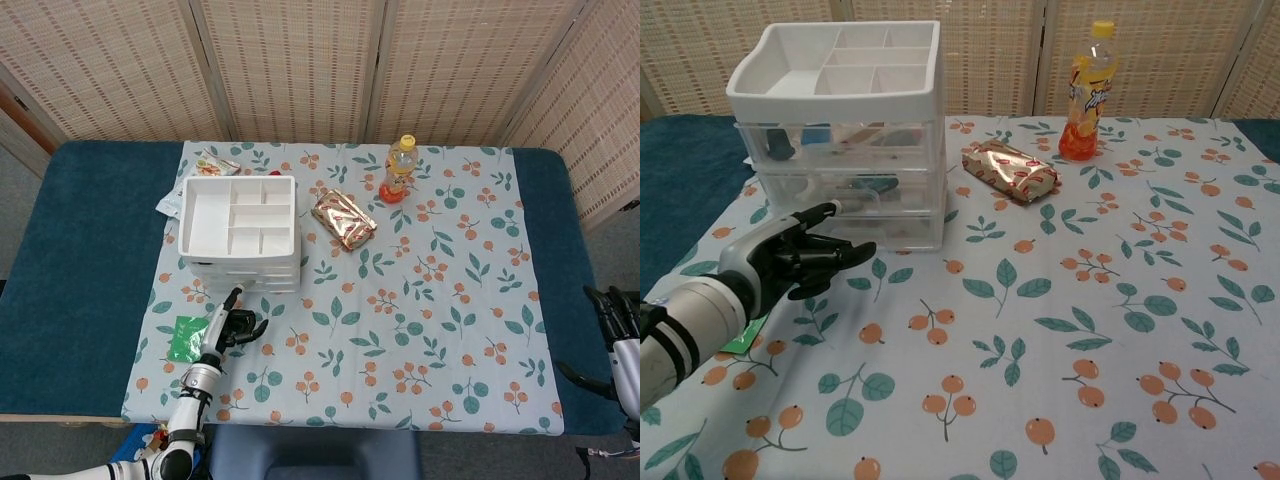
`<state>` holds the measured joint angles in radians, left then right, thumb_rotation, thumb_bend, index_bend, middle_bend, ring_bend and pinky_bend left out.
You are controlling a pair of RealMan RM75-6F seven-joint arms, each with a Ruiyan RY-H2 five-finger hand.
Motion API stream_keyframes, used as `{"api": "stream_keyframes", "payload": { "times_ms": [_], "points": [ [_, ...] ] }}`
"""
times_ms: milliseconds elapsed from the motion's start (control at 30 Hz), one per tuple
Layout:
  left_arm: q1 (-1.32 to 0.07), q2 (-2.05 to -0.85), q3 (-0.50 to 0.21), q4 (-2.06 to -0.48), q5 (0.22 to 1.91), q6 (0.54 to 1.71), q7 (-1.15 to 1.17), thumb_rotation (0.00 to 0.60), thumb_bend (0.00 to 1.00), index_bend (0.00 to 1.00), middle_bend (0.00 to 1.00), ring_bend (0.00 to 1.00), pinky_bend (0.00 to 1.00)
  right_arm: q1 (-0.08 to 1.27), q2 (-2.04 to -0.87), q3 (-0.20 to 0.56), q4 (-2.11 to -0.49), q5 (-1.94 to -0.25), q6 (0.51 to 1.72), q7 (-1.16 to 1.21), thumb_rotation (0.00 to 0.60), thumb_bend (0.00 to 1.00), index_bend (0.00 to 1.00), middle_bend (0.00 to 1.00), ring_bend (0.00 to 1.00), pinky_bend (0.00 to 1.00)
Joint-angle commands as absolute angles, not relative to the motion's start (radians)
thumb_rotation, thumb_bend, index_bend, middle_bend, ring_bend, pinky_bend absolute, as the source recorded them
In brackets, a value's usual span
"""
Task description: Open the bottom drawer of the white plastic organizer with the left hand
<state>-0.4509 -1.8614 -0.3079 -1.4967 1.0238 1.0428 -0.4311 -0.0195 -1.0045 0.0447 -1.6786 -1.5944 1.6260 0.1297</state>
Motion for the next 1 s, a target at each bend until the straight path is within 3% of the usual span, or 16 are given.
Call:
{"api": "stream_keyframes", "payload": {
  "times_ms": [33,1000],
  "points": [
    [-0.453,-1.869,-0.316,-1.492,1.019,1.037,-0.435,0.6,0.3,0.15,0.82,0.94,1.0,-0.02,-1.004,0.045,-1.68,-1.594,1.626,0.129,0.6,0.12,0.0,0.12,0.07,0.13],
    [-0.473,-1.901,-0.395,-1.463,0.989,0.955,-0.536,0.6,0.3,0.19,0.82,0.94,1.0,-0.029,-1.007,0.046,-1.668,-1.572,1.619,0.137,0.6,0.12,0.0,0.12,0.07,0.13]
  ]
}}
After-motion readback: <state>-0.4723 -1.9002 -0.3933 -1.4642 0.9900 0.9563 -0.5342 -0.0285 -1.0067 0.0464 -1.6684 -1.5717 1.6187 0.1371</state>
